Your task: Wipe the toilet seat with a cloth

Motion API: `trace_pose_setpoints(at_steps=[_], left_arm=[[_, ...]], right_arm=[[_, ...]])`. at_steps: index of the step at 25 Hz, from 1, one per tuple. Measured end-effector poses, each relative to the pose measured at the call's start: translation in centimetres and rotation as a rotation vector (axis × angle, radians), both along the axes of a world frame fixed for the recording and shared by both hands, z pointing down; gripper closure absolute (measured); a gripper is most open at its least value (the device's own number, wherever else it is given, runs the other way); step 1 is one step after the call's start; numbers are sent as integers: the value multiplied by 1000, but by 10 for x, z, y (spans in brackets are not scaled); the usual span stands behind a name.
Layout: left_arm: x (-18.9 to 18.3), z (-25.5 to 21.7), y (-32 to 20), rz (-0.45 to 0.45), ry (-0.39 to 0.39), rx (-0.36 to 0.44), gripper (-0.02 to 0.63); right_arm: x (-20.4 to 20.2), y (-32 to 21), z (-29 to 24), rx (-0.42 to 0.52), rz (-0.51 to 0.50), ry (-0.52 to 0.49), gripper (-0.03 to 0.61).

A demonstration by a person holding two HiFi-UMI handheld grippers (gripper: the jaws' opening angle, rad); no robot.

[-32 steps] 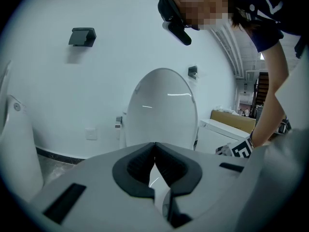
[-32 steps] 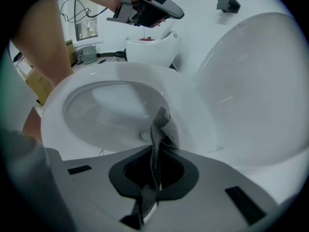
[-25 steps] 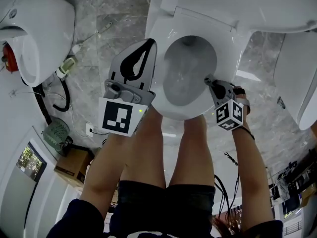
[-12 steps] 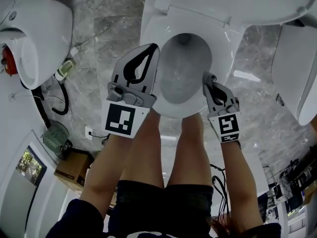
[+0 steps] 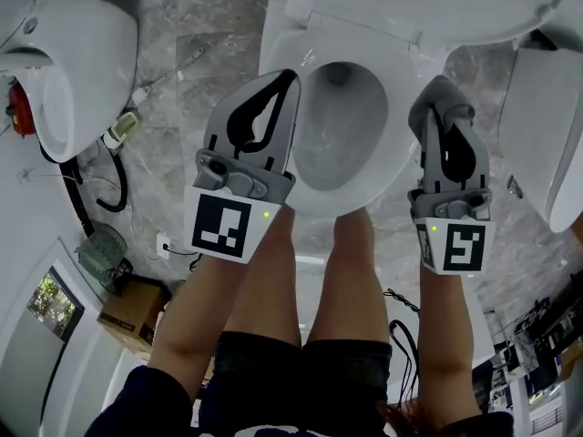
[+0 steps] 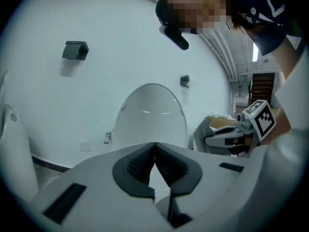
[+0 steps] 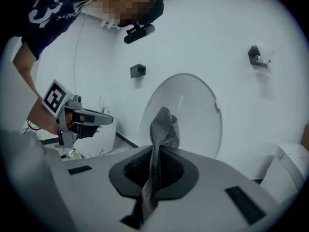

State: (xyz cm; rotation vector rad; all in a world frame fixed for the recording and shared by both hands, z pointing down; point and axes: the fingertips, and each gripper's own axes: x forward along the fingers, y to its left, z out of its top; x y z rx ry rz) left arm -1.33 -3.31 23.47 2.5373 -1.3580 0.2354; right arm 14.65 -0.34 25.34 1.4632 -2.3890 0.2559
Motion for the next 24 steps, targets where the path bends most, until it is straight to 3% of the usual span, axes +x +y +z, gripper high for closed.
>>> trace_pose_setpoints(at_steps=[5, 16, 24], left_arm=[[3, 1, 2, -13, 5, -7, 594], [8, 6, 11, -18, -2, -19, 594], [14, -11, 18, -6, 3, 38, 594]], right_arm=[[3, -2, -21, 56, 43, 15, 555], [5, 4, -34, 109, 41, 43, 555], [4, 11, -47, 151, 4, 27, 555]])
